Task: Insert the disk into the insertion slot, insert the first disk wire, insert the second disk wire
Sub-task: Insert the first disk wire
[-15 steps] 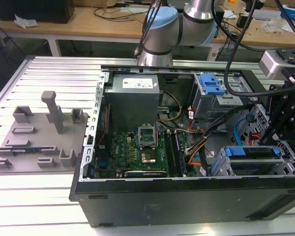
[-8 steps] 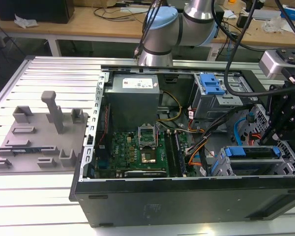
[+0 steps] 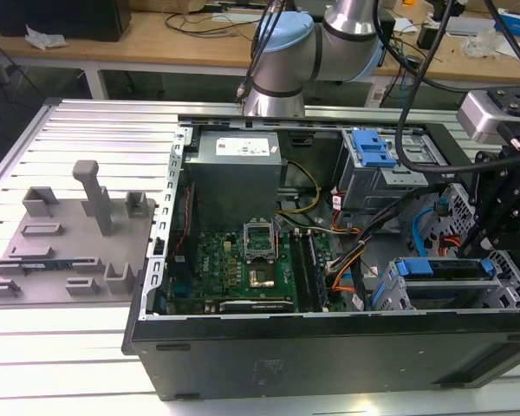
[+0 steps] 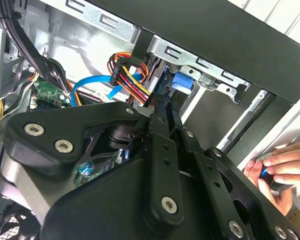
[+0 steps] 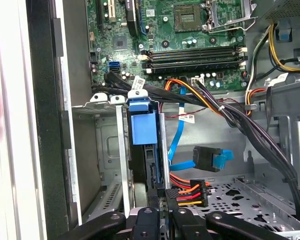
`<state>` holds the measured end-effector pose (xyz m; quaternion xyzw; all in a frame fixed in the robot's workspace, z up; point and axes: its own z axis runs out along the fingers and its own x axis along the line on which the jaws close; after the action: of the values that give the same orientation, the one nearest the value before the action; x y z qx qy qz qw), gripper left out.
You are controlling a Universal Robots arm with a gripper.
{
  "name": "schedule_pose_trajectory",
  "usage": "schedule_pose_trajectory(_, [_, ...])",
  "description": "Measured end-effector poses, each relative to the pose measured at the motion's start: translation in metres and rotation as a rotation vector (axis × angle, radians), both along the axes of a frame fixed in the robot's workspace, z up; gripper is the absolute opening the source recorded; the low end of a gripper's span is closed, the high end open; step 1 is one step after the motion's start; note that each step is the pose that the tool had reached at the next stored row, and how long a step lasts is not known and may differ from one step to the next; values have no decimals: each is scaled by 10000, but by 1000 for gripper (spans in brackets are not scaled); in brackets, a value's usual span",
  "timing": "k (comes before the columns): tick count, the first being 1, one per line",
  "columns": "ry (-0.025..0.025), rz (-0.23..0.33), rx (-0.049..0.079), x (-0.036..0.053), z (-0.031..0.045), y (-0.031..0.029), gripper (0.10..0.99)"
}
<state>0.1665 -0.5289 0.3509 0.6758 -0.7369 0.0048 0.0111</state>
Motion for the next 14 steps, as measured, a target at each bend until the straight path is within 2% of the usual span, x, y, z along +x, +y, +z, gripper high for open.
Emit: schedule_pose_trajectory(14, [0,-1,0,0,-26,-12,169])
